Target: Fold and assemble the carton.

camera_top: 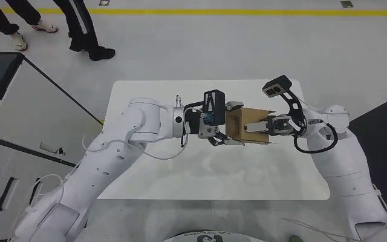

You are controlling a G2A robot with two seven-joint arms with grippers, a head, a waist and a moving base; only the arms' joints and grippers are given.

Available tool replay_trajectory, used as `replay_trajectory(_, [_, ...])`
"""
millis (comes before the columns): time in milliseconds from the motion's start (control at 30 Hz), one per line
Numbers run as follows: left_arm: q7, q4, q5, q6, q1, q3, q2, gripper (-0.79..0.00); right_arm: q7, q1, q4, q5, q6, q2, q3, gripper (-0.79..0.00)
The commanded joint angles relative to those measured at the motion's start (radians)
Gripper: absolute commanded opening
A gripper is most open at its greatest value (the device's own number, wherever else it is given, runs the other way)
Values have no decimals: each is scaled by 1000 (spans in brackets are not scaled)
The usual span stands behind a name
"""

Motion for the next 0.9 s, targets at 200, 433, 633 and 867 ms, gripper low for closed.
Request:
replay_trajectory(200, [0,8,-4,-8,6,-5,0,-594,-17,-1,-1,-9,-1,0,5,-785])
replay_trajectory(433, [0,10,-2,-9,9,-12,0,-631,-24,-5,0,-10,-1,0,8,-785])
replay_trajectory(633, [1,14,3,-9,12,-23,1,-653,-33,-15,6,3,-4,1,29,-413])
replay_trajectory(867, [9,14,8,-6,15,-34,1,-690,-43,-46,12,26,-6,5,67,-437])
